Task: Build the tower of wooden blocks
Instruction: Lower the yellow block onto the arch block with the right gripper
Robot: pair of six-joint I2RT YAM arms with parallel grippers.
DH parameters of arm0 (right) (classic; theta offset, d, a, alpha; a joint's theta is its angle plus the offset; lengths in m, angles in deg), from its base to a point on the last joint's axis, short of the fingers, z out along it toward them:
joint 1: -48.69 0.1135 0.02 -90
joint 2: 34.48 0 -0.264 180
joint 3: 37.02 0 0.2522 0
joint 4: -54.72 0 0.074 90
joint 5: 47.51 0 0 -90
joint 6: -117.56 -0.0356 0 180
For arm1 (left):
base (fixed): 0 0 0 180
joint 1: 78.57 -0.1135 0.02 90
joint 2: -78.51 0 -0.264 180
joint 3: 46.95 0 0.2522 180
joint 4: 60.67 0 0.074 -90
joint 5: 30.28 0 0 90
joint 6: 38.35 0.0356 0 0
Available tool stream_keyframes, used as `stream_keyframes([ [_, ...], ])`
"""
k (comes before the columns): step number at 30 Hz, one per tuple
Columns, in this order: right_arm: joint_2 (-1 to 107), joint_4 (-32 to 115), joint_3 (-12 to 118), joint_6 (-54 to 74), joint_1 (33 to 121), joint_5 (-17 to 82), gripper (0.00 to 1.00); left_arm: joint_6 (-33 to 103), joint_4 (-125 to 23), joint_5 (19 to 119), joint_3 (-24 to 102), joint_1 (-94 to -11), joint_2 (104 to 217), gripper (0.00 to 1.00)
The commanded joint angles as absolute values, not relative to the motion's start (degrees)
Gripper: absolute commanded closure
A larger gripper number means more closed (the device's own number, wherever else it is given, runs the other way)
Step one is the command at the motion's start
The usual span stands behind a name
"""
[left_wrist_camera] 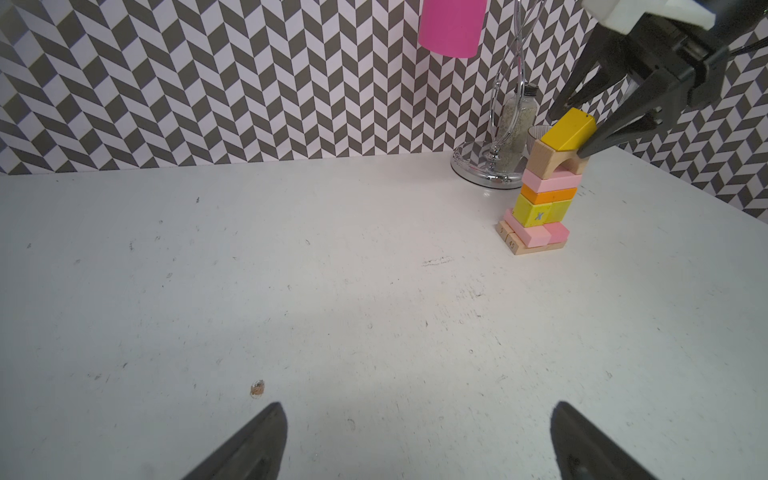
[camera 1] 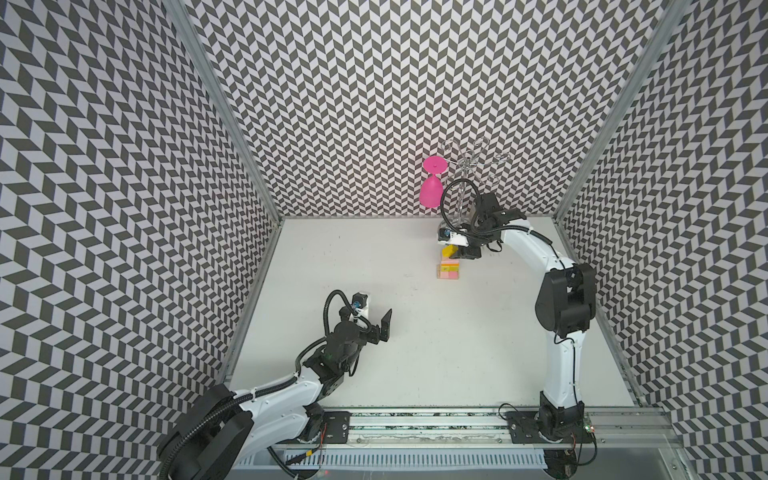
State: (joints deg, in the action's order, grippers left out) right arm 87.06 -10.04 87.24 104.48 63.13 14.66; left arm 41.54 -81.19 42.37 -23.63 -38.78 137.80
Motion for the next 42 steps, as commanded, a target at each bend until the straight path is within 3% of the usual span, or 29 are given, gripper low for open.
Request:
stream_keyframes([
  [1, 84.61, -8.63, 87.05, 104.21, 62.75, 14.2, 0.45, 41.81, -81.58, 41.43, -21.85, -38.32, 138.02, 0.01],
  [42, 85.76, -7.12, 87.2, 102.78, 63.46, 15.16, 0.46, 41.98, -81.68, 41.08, -21.76, -37.97, 138.28, 0.01],
])
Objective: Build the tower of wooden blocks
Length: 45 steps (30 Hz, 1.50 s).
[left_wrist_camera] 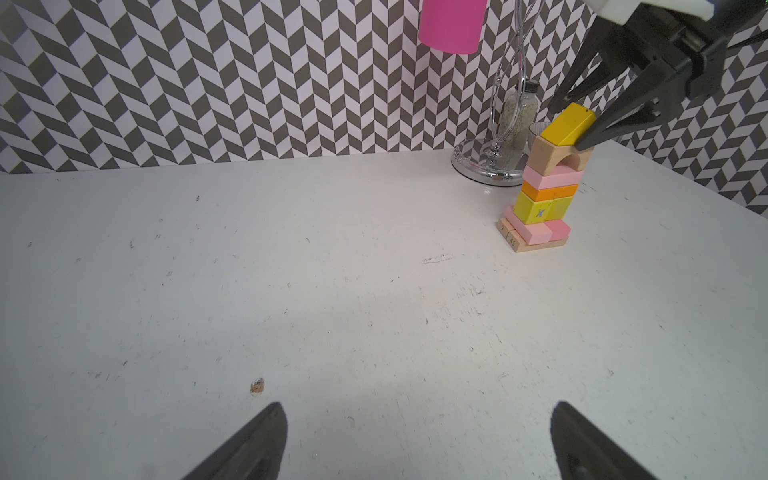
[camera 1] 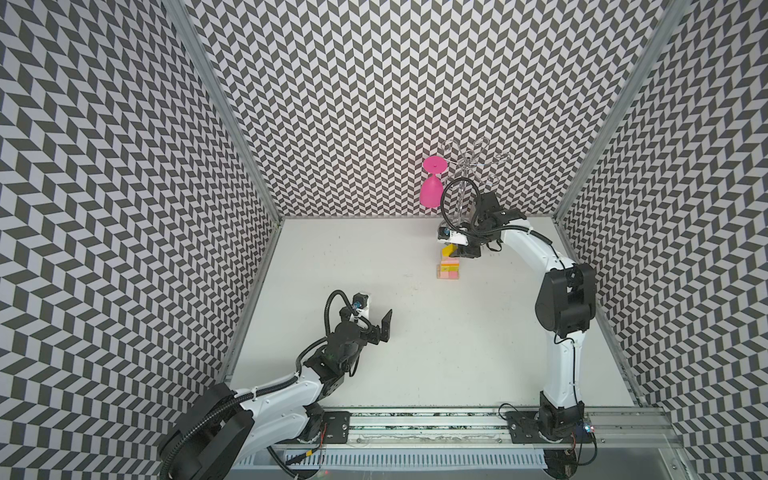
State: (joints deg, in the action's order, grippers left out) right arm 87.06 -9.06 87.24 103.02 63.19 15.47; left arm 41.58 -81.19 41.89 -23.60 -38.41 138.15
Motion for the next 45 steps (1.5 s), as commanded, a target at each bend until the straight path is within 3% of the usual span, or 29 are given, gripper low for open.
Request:
stream_keyframes([
  [1, 85.76, -7.12, 87.22, 102.73, 63.54, 15.16, 0.46, 42.04, -81.63, 41.08, -21.76, -37.9, 138.28, 0.01],
  [16, 81.97, -5.57, 86.23, 102.3, 63.71, 14.39, 0.46, 41.98, -81.62, 40.06, -21.59, -37.88, 138.57, 0.01],
  [24, 68.86, 3.88, 72.09, 101.56, 62.39, 8.66, 0.37, 41.72, -81.64, 38.78, -21.68, -37.88, 138.28, 0.01],
  [30, 52.53, 24.81, 50.76, 94.65, 59.07, -3.0, 0.35, 40.87, -82.04, 35.63, -22.77, -37.88, 136.02, 0.0],
  [34, 41.31, 54.58, 31.71, 73.48, 56.87, -2.75, 0.26, 39.84, -82.51, 32.87, -24.53, -38.14, 132.43, 0.0],
  [36, 38.36, 70.03, 24.23, 58.38, 55.76, 5.34, 0.14, 39.1, -82.47, 31.27, -25.48, -38.69, 130.28, 0.0],
  [41, 37.45, 75.14, 15.69, 36.77, 53.16, 32.57, 0.12, 35.94, -81.15, 29.66, -27.74, -42.16, 124.28, 0.0],
  [42, 37.14, 75.69, 13.4, 33.61, 52.55, 38.1, 0.01, 35.38, -81.18, 29.54, -28.35, -42.89, 123.08, 0.0],
  [45, 34.47, 87.34, 0.35, 23.95, 47.84, 45.27, 0.01, 33.73, -80.67, 27.45, -29.55, -44.64, 119.8, 0.0],
])
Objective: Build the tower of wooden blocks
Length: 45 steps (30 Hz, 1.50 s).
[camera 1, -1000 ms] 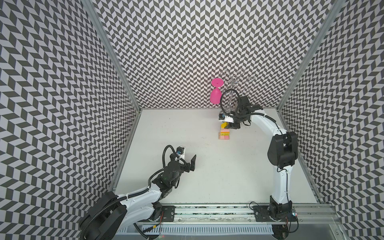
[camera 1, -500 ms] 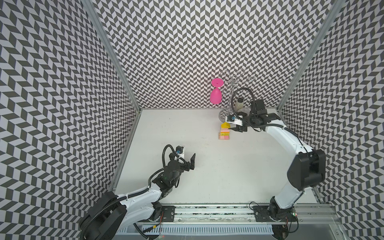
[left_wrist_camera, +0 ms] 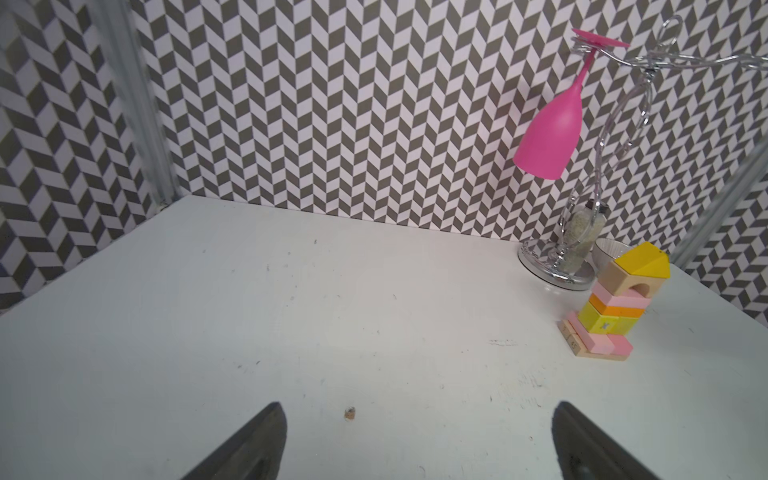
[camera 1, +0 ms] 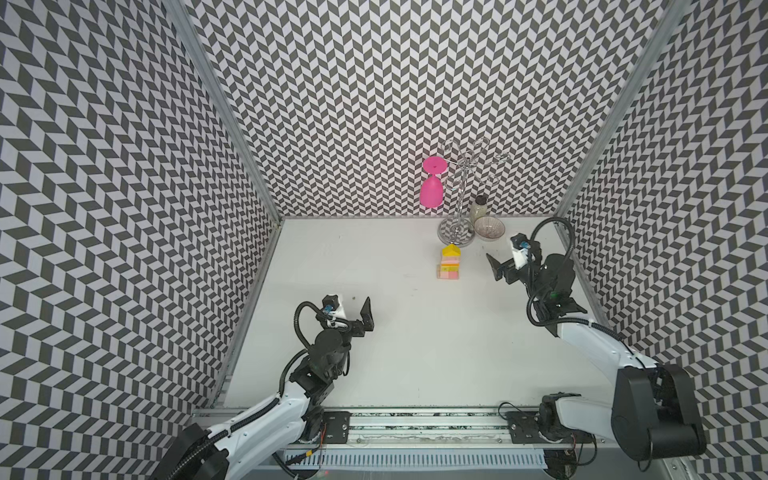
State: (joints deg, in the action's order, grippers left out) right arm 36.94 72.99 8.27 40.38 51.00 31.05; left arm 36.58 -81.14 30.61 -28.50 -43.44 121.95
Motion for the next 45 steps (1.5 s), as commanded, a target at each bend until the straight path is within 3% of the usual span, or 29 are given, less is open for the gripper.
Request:
stream_keyframes([
  [1, 33.69, 92.95, -5.04, 20.69, 45.96, 47.01, 0.0, 33.22, -80.99, 26.75, -29.99, -45.41, 118.87, 0.0],
  [5, 35.44, 103.24, -16.34, 13.76, 43.42, 54.55, 0.0, 32.42, -83.13, 23.02, -31.52, -48.85, 116.7, 0.0],
  [9, 37.16, 96.58, -12.58, 16.8, 43.5, 50.68, 0.0, 32.03, -92.28, 22.34, -33.18, -55.61, 116.99, 0.0],
  [11, 37.36, 96.21, -12.03, 17.58, 44.01, 51.31, 0.0, 34.67, -87.21, 21.58, -28.67, -60.05, 119.14, 0.0],
  [14, 37.06, 104.17, -15.19, 18.69, 45.76, 52.59, 0.0, 33.06, -85.26, 15.97, -24.31, -65.99, 127.82, 0.0],
  [16, 38.02, 109.99, -17.27, 19.5, 46.99, 53.99, 0.0, 35.2, -91.64, 18.09, -23.8, -68.68, 135.3, 0.0],
  [20, 49.1, 129.73, -20.62, 20.03, 47.55, 54.87, 0.0, 45.85, -102.63, 16.84, -19.26, -70.98, 154.79, 0.05],
  [22, 51.91, 132.97, -20.63, 22.04, 47.84, 51.69, 0.0, 47.79, -102.06, 21.03, -16.52, -69.52, 157.23, 0.05],
  [26, 54.12, 125.62, -15.57, 26.21, 48.32, 42.71, 0.0, 48.89, -124.33, 34.5, -25.53, -72.33, 160.44, 0.01],
  [28, 55.33, 124.96, -14.15, 28.02, 50.02, 43.15, 0.0, 48.91, -132.05, 37.81, -26.52, -74.48, 163.88, 0.01],
  [30, 54.74, 120.89, -12.61, 28.71, 50.71, 44.08, 0.01, 49.38, -120.32, 43.68, -22.02, -74.62, 162.32, 0.0],
  [32, 55.01, 118.45, -11.09, 28.74, 50.68, 44.03, 0.01, 53.32, -122.12, 49.96, -20.74, -74.66, 167.68, 0.04],
  [33, 55.33, 117.76, -11.06, 29.1, 50.69, 43.14, 0.01, 53.68, -130.02, 50.67, -22.19, -75.08, 170.33, 0.0],
  [36, 55.25, 117.82, -11.04, 29.3, 50.7, 42.74, 0.0, 51.55, -118.05, 51.81, -19.02, -75.87, 167.0, 0.0],
  [38, 55.24, 117.72, -11.04, 29.2, 50.71, 42.75, 0.01, 51.81, -124.5, 52.16, -20.17, -76.31, 168.94, 0.0],
  [40, 55.34, 117.9, -11.04, 28.92, 50.65, 43.0, 0.0, 50.88, -116.53, 53.21, -18.31, -76.71, 166.71, 0.0],
  [45, 55.35, 117.86, -11.04, 28.87, 50.71, 42.95, 0.0, 50.87, -117.86, 54.71, -18.58, -77.45, 167.17, 0.0],
])
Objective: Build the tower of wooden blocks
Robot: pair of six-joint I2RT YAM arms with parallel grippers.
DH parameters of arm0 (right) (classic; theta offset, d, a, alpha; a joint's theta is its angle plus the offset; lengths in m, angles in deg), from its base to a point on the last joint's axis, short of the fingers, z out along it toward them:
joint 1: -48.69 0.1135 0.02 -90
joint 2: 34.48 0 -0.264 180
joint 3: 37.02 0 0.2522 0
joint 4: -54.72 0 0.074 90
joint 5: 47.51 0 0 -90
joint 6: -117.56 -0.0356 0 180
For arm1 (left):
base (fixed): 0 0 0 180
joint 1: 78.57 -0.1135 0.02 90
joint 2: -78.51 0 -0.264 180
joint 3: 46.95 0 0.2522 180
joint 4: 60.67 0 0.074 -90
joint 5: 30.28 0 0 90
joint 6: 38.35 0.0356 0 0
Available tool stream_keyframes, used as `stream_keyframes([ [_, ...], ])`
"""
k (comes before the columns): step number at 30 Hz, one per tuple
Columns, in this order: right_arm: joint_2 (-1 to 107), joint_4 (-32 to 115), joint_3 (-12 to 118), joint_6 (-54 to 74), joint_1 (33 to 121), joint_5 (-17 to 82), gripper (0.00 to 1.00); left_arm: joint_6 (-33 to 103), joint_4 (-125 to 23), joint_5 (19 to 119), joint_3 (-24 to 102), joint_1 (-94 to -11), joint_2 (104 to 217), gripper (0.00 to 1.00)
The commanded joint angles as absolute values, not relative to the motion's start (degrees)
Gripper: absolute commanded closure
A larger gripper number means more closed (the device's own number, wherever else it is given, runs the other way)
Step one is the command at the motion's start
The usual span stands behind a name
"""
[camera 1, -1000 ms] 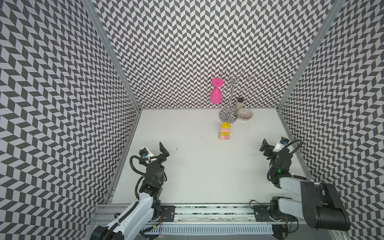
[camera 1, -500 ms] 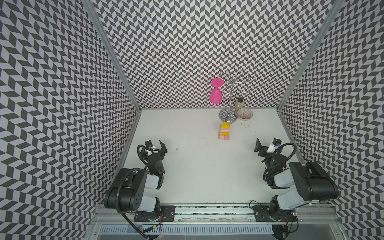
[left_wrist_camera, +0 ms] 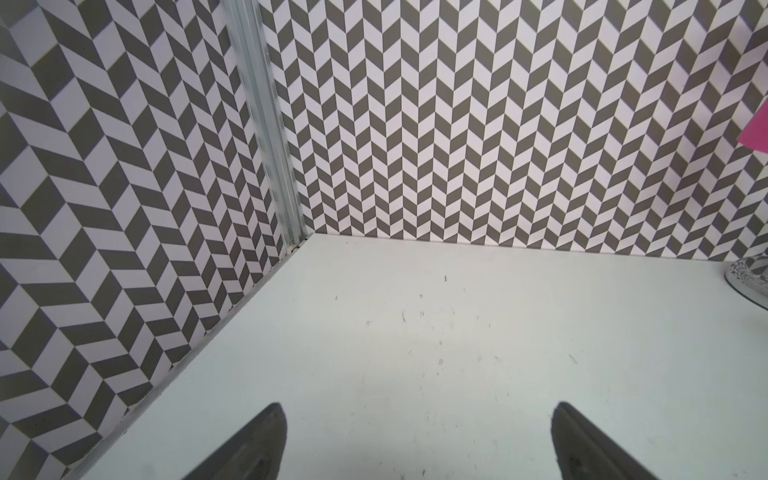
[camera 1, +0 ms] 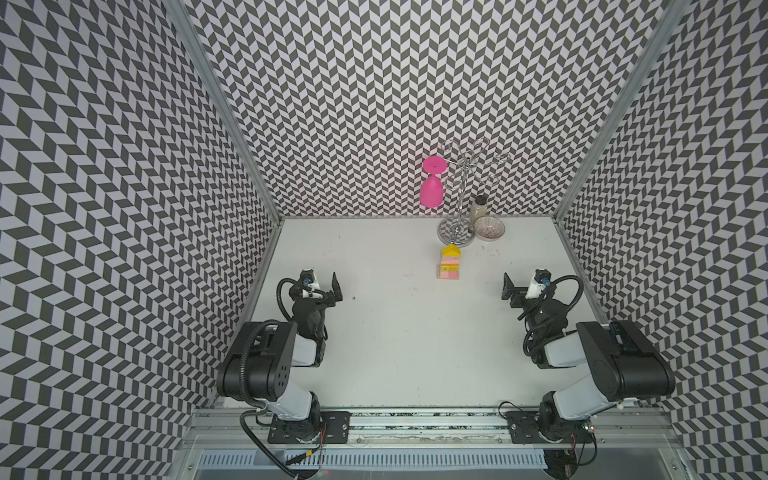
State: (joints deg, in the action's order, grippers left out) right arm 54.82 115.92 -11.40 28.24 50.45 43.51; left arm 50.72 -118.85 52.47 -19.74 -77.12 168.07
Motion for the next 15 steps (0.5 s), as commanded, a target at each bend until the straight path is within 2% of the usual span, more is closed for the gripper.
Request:
stream_keyframes([
  [1, 55.35, 117.86, -11.04, 28.91, 50.66, 43.02, 0.0, 51.02, -118.86, 54.71, -18.79, -77.43, 167.54, 0.0],
  [15, 55.35, 117.59, -11.04, 29.13, 50.7, 42.84, 0.0, 51.04, -119.24, 54.62, -18.84, -77.43, 167.56, 0.0],
])
